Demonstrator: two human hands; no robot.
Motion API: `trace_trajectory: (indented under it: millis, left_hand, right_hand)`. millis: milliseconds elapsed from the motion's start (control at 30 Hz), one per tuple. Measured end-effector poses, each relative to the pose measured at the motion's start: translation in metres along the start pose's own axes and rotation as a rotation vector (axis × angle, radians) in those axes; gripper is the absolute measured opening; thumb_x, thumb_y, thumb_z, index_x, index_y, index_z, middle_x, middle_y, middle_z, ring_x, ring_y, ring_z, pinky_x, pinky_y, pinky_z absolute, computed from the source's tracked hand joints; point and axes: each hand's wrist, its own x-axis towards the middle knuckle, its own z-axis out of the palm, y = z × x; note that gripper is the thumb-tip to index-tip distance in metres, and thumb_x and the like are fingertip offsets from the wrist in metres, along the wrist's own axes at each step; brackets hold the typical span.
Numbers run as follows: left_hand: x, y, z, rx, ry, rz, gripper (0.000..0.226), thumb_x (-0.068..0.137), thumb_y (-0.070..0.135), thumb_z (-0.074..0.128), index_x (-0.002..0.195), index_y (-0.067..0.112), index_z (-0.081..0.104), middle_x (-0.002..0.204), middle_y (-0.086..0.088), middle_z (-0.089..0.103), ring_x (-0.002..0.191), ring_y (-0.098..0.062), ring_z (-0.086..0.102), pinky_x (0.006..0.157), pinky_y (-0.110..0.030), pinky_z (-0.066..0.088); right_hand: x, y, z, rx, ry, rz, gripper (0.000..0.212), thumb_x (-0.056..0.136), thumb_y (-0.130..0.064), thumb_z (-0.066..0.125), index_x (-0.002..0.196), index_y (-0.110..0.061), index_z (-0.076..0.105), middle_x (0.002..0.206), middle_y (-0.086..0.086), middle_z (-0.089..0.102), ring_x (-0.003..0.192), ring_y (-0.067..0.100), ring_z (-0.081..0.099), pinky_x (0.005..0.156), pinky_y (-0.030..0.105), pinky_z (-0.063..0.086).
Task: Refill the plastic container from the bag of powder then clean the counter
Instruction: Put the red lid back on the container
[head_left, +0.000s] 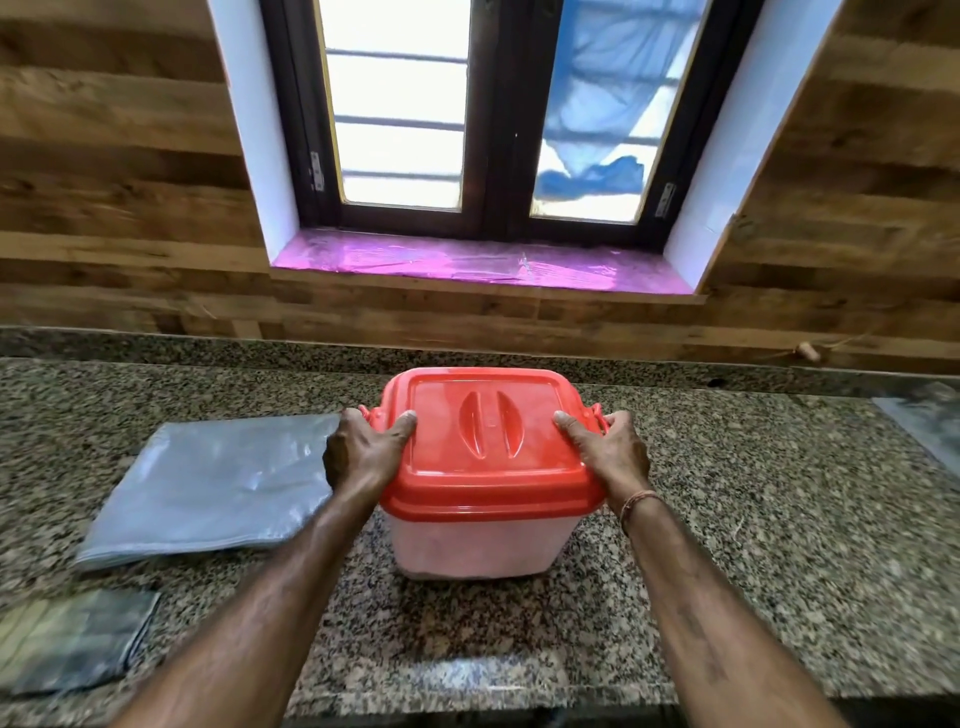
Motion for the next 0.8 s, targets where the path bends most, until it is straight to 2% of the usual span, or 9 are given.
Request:
trace_trajectory:
  millis: [100, 167, 267, 400, 500, 567, 633, 700, 800]
  left_hand:
    - [-0.001, -0.001, -0.002, 0.009, -0.019, 0.036, 0.060, 0.093, 0.051, 0.067, 0.123, 0.000, 0.058, 0.114, -0.019, 0.067, 0.081, -0.021, 0.051, 0.048, -0.023, 0.028]
    - [0.000, -0.003, 0.000, 0.037, -0.016, 0.075, 0.057, 0.095, 0.050, 0.064, 0.123, 0.000, 0.058, 0.114, -0.020, 0.068, 0.081, -0.023, 0.052, 0.052, -0.026, 0.032]
    - [-0.003, -0.003, 0.007, 0.134, -0.002, 0.182, 0.053, 0.102, 0.043, 0.054, 0.133, 0.001, 0.054, 0.120, -0.023, 0.068, 0.094, -0.035, 0.064, 0.068, -0.030, 0.042]
    - [-0.002, -0.005, 0.016, 0.159, 0.001, 0.200, 0.055, 0.105, 0.041, 0.048, 0.143, 0.001, 0.048, 0.123, -0.023, 0.067, 0.103, -0.038, 0.066, 0.075, -0.035, 0.047]
    - [-0.001, -0.004, 0.013, 0.171, -0.036, 0.197, 0.062, 0.105, 0.041, 0.045, 0.155, 0.005, 0.035, 0.135, -0.024, 0.061, 0.113, -0.039, 0.063, 0.084, -0.037, 0.048]
    - [-0.001, -0.005, 0.009, 0.104, -0.109, 0.161, 0.069, 0.106, 0.044, 0.044, 0.162, 0.011, 0.021, 0.146, -0.022, 0.054, 0.119, -0.037, 0.061, 0.079, -0.033, 0.045]
    - [-0.004, -0.006, 0.007, -0.087, -0.181, 0.053, 0.072, 0.104, 0.048, 0.049, 0.161, 0.013, 0.022, 0.145, -0.021, 0.054, 0.104, -0.031, 0.067, 0.062, -0.027, 0.049]
    - [-0.004, -0.008, 0.008, -0.238, -0.186, -0.017, 0.067, 0.100, 0.046, 0.057, 0.149, 0.005, 0.039, 0.123, -0.018, 0.065, 0.077, -0.017, 0.065, 0.043, -0.021, 0.046]
    - [0.007, 0.001, 0.016, -0.252, -0.136, -0.051, 0.052, 0.095, 0.041, 0.067, 0.128, 0.001, 0.060, 0.085, -0.005, 0.066, 0.063, -0.011, 0.061, 0.033, -0.015, 0.040]
  right_hand:
    - [0.007, 0.004, -0.001, 0.053, -0.077, 0.046, 0.083, 0.064, -0.079, 0.073, 0.117, -0.017, 0.057, 0.099, 0.008, 0.072, 0.082, 0.028, 0.075, 0.075, 0.049, 0.065]
    - [0.002, 0.000, 0.000, -0.065, -0.033, -0.019, 0.069, 0.079, -0.077, 0.063, 0.116, -0.019, 0.062, 0.095, 0.005, 0.072, 0.081, 0.024, 0.071, 0.075, 0.041, 0.063]
    - [-0.007, -0.008, 0.004, -0.281, 0.048, -0.105, 0.053, 0.101, -0.060, 0.044, 0.124, -0.015, 0.060, 0.084, 0.000, 0.062, 0.071, 0.017, 0.059, 0.060, 0.025, 0.044]
    - [-0.014, -0.013, 0.013, -0.447, 0.053, -0.174, 0.055, 0.108, -0.047, 0.029, 0.150, -0.011, 0.036, 0.121, 0.016, 0.064, 0.099, 0.029, 0.064, 0.077, 0.035, 0.048]
    - [-0.013, -0.015, 0.010, -0.440, 0.016, -0.185, 0.055, 0.108, -0.046, 0.028, 0.153, -0.013, 0.028, 0.126, 0.016, 0.059, 0.094, 0.026, 0.061, 0.075, 0.035, 0.048]
    - [-0.008, -0.009, 0.004, -0.341, -0.065, -0.174, 0.058, 0.107, -0.050, 0.032, 0.155, -0.018, 0.025, 0.115, 0.010, 0.061, 0.083, 0.021, 0.063, 0.065, 0.031, 0.052]
    - [-0.002, 0.004, -0.004, -0.069, -0.186, -0.106, 0.063, 0.102, -0.056, 0.046, 0.152, -0.021, 0.035, 0.109, 0.007, 0.067, 0.080, 0.022, 0.072, 0.066, 0.038, 0.063]
    - [0.003, 0.013, -0.005, 0.194, -0.247, -0.013, 0.060, 0.093, -0.057, 0.062, 0.137, -0.017, 0.054, 0.106, 0.010, 0.073, 0.084, 0.027, 0.077, 0.074, 0.049, 0.066]
    - [0.010, 0.012, -0.001, 0.302, -0.200, -0.012, 0.046, 0.089, -0.047, 0.073, 0.116, -0.011, 0.063, 0.100, 0.013, 0.075, 0.080, 0.030, 0.077, 0.071, 0.050, 0.066]
